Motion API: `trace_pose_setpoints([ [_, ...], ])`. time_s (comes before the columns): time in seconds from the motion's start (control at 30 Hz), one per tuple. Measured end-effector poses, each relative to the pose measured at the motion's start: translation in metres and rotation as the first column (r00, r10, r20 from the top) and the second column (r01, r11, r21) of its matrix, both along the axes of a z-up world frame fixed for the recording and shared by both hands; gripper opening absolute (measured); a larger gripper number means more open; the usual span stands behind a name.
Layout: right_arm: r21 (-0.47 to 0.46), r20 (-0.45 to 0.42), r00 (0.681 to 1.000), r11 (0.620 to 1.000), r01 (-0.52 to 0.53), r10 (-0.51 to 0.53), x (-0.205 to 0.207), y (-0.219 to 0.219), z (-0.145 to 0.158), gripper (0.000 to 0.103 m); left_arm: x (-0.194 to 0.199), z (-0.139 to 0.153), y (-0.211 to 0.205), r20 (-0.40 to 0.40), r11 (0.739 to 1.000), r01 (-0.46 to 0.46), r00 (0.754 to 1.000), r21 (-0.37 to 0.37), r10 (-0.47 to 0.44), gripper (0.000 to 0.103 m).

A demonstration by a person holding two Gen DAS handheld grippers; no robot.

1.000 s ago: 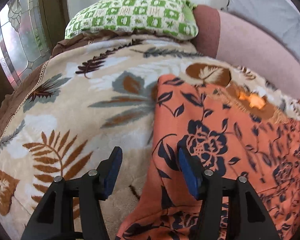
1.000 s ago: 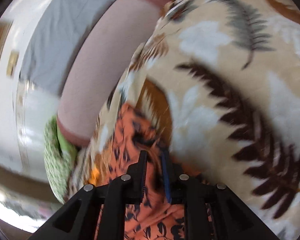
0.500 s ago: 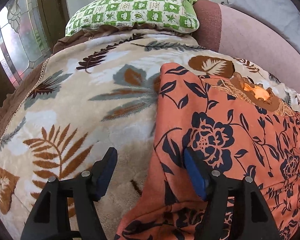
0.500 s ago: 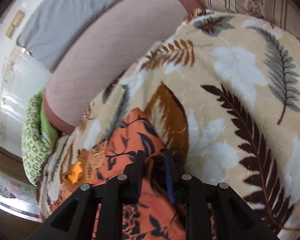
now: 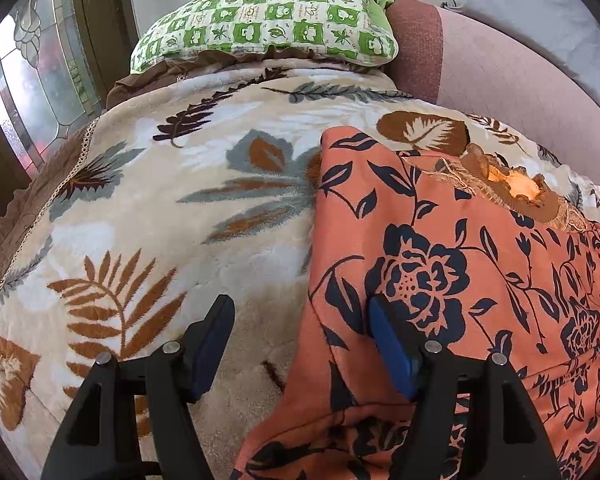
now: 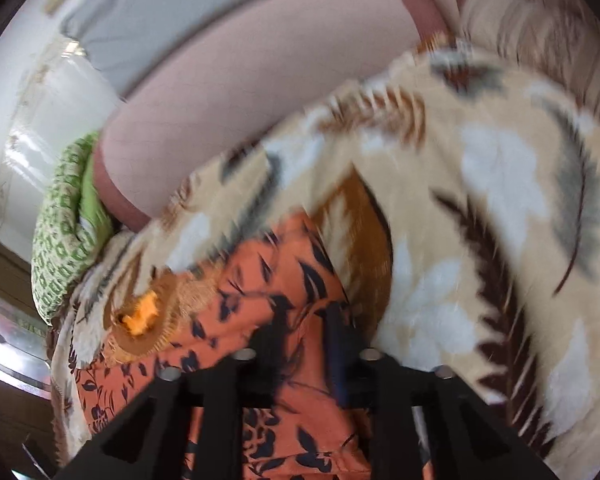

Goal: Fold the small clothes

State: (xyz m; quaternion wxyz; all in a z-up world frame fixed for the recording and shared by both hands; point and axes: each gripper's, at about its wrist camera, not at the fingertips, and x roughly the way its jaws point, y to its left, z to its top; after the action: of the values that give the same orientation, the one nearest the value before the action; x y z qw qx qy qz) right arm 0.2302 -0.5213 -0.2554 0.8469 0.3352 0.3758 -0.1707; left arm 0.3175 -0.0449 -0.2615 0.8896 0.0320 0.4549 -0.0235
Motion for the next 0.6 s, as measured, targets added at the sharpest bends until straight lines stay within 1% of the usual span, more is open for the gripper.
trace_pose_setpoints([
  [0.03,-0.029,0.036,0.999,1.0,0.006,-0.005,-0.002,0.001,0.009,0.017,-0.001,0.0,0.0,0.003,1.0,0.0,1.0,0.002,0.0,0.071],
  [0.07,-0.041,0.092,0.996,0.999,0.004,-0.001,-0.004,0.003,0.017,0.017,-0.001,0.0,-0.001,0.005,1.0,0.001,1.0,0.005,-0.001,0.071],
  [0.1,-0.042,0.122,0.993,0.999,-0.002,0.007,-0.004,0.004,0.021,0.017,-0.002,0.0,-0.001,0.007,1.0,0.003,1.0,0.009,-0.003,0.071],
  [0.13,-0.04,0.124,0.992,0.999,-0.009,0.014,-0.002,0.004,0.021,0.017,-0.002,0.0,-0.001,0.006,1.0,0.005,1.0,0.008,-0.005,0.071],
  [0.17,-0.032,0.1,0.995,0.999,-0.015,0.018,0.002,0.004,0.019,0.017,-0.001,0.0,-0.001,0.005,1.0,0.006,1.0,0.005,-0.006,0.071],
  [0.2,-0.002,0.067,0.998,1.0,-0.007,0.007,0.003,0.001,0.014,0.018,-0.001,-0.001,0.0,0.002,1.0,0.004,1.0,0.0,-0.004,0.071],
  [0.23,0.047,0.045,0.999,0.999,0.008,-0.011,0.003,-0.003,0.009,0.019,0.0,-0.001,0.001,-0.002,1.0,-0.001,1.0,-0.004,0.001,0.072],
  [0.3,0.143,0.024,0.999,0.989,0.026,-0.03,-0.002,-0.012,0.003,0.019,0.0,-0.001,0.001,-0.003,1.0,-0.008,1.0,-0.001,0.008,0.074],
  [0.37,0.158,0.026,0.999,0.987,0.036,-0.04,-0.007,-0.015,0.003,0.021,0.0,-0.001,0.001,-0.002,1.0,-0.007,1.0,0.003,0.007,0.074],
  [0.4,0.148,0.029,0.999,0.988,0.036,-0.04,-0.008,-0.016,0.004,0.025,0.0,-0.001,0.0,0.001,1.0,-0.007,1.0,0.007,0.007,0.074],
  [0.47,0.136,0.018,0.999,0.99,0.035,-0.038,-0.009,-0.015,0.003,0.043,-0.002,0.001,-0.002,0.01,1.0,0.0,1.0,0.026,0.0,0.074],
  [0.5,0.135,0.005,0.999,0.99,0.038,-0.039,-0.009,-0.014,0.001,0.062,-0.003,0.002,-0.005,0.016,0.999,0.005,1.0,0.042,-0.006,0.074],
  [0.53,0.139,0.006,0.999,0.99,0.04,-0.041,-0.009,-0.013,0.0,0.064,-0.006,0.004,-0.008,0.024,0.998,0.013,1.0,0.064,-0.015,0.074],
  [0.6,0.142,0.039,0.999,0.99,0.014,-0.019,-0.009,-0.006,0.002,0.064,-0.008,0.008,-0.011,0.034,0.997,0.023,0.999,0.079,-0.026,0.074],
])
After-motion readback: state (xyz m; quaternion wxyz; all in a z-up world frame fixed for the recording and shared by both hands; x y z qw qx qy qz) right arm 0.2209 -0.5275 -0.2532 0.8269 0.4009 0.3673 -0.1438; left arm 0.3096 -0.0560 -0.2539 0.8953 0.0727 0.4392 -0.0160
